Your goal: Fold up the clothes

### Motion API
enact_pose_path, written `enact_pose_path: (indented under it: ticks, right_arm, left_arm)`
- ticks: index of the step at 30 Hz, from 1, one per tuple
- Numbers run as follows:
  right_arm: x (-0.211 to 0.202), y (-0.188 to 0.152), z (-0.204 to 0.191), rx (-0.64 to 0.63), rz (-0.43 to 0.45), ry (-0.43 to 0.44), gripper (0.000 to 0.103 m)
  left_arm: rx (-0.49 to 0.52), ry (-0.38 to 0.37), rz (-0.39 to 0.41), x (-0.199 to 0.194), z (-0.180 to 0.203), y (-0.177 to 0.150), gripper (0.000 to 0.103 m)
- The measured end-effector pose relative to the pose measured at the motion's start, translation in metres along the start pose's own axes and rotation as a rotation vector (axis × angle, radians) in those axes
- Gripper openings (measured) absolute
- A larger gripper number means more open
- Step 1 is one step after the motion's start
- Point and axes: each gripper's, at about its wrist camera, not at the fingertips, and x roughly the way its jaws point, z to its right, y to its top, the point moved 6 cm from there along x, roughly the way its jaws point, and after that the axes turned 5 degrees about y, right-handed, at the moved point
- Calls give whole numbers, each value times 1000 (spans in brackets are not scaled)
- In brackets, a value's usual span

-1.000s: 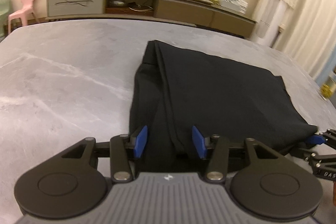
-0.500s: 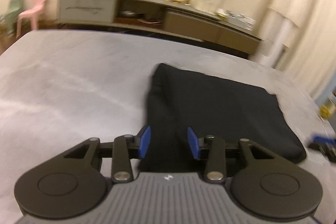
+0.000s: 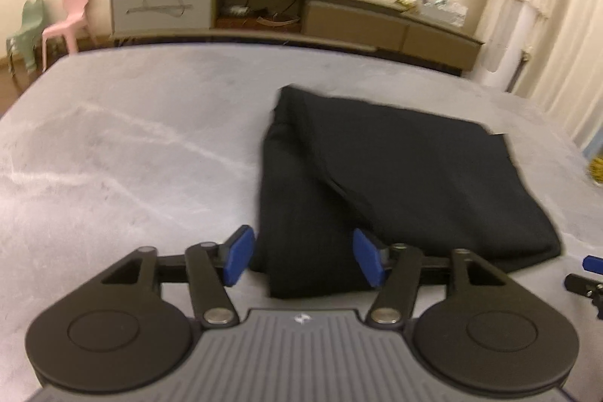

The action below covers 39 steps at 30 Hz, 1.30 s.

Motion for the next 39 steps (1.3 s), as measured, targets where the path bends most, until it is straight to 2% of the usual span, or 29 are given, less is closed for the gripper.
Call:
enact_pose_path:
  ticks: [3, 8, 12, 15, 19, 22, 28, 35, 39]
  right_arm:
    - [-9, -10, -13, -21, 26, 3, 85]
    - [-21, -27, -35, -62, 69, 8, 89]
    - [-28, -34, -48, -66, 50, 9, 89]
    - [-37, -25, -55, -72, 45, 8, 94]
    - [-44, -9, -63, -84, 65, -8, 102]
    - [-39, -10, -60, -50, 99, 11, 102]
    - [-15, -29, -46, 2, 62, 11, 102]
    - [-2, -26, -42, 31, 41, 2, 102]
    - [-2, -24, -45, 1, 45, -6, 102]
  left_arm:
    - [21, -38, 44, -23, 22, -5, 91]
    - [99, -48, 70, -45, 58, -24, 100]
    - [115, -47, 60, -49, 72, -34, 101]
    - [100, -56, 72, -57, 79, -39, 103]
    - [82, -33, 97, -67, 86, -44, 103]
    - [78, -12, 95, -65, 91, -49, 103]
    - [112, 16, 76, -51, 97, -61, 103]
    - [132, 27, 38, -35, 94, -72, 103]
    - [123, 18, 26, -32, 93, -74, 103]
